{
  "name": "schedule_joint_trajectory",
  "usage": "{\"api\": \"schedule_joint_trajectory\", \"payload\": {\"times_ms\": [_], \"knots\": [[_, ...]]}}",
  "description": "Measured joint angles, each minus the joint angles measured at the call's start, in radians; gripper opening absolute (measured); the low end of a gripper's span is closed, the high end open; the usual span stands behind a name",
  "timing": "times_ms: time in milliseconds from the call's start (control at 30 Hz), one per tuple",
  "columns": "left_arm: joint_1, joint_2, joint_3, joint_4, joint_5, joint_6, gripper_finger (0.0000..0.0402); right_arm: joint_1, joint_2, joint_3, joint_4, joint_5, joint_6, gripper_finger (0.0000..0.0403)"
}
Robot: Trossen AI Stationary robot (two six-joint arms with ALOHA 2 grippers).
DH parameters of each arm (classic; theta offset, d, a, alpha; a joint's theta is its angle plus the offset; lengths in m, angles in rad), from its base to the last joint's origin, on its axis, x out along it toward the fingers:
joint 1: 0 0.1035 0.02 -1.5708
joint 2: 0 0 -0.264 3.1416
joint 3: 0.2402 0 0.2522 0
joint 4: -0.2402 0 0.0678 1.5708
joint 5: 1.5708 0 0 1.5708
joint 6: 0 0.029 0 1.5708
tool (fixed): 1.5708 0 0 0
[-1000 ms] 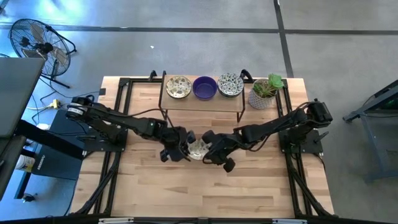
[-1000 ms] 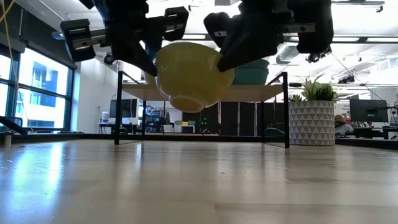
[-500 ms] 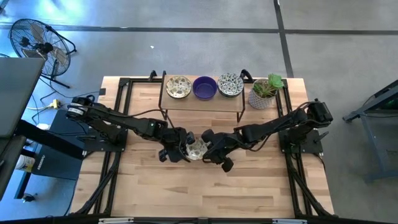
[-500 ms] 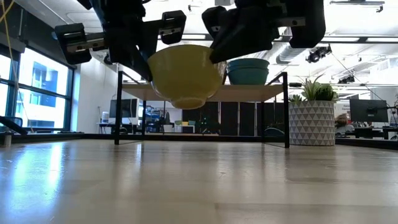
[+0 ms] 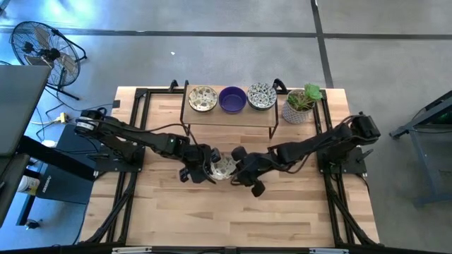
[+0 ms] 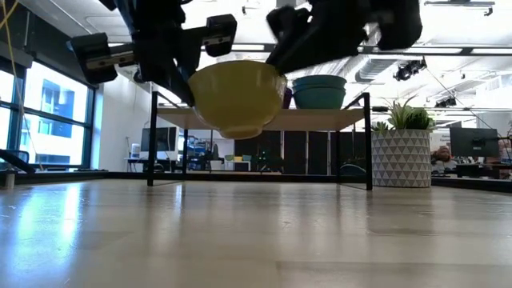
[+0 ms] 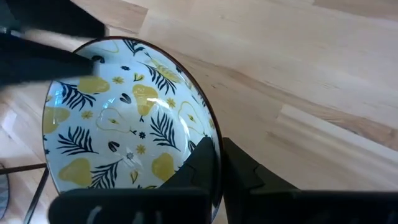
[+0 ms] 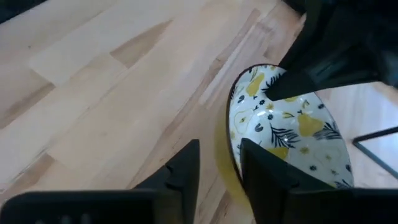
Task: Pick & Place Mini bowls
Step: Stack the yellow patterned bowl on top of the yellow patterned bowl on the shelf
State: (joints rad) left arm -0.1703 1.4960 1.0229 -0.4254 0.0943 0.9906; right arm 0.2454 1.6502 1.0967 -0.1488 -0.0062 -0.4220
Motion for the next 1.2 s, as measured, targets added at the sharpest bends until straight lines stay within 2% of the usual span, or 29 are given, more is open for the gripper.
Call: {"api": "schedule_joint_trajectory", "payload": {"times_ms": [167,300,400,533,633,867,1033,1200], "knots": [[0.0,-0.032,0.0,-0.059,-0.042,-0.019,0.0003,0.046,-0.094,0.0,-0.013,0.075,0.058,0.0135],[0.0,-0.067,0.0,-0.09,-0.076,-0.029,0.0003,0.078,-0.174,0.0,-0.107,0.144,0.12,0.0151],[0.0,-0.117,0.0,-0.116,-0.097,-0.038,0.0003,0.089,-0.208,0.0,-0.164,0.152,0.19,0.0151],[0.0,-0.181,0.007,-0.156,-0.14,-0.053,0.0003,0.099,-0.205,-0.016,-0.156,0.126,0.227,0.0126],[0.0,-0.219,0.057,-0.211,-0.185,-0.061,0.0003,0.091,-0.204,-0.104,-0.019,0.076,0.207,0.0094],[0.0,-0.271,0.213,-0.409,-0.282,-0.071,0.0003,-0.005,-0.202,-0.363,0.506,-0.124,0.218,0.0008],[0.0,-0.269,0.357,-0.557,-0.376,-0.082,0.0003,-0.068,-0.202,-0.503,0.824,-0.162,0.305,0.0015],[0.0,-0.269,0.455,-0.632,-0.44,-0.082,0.0003,-0.082,-0.202,-0.592,0.959,-0.167,0.311,0.0004]]}}
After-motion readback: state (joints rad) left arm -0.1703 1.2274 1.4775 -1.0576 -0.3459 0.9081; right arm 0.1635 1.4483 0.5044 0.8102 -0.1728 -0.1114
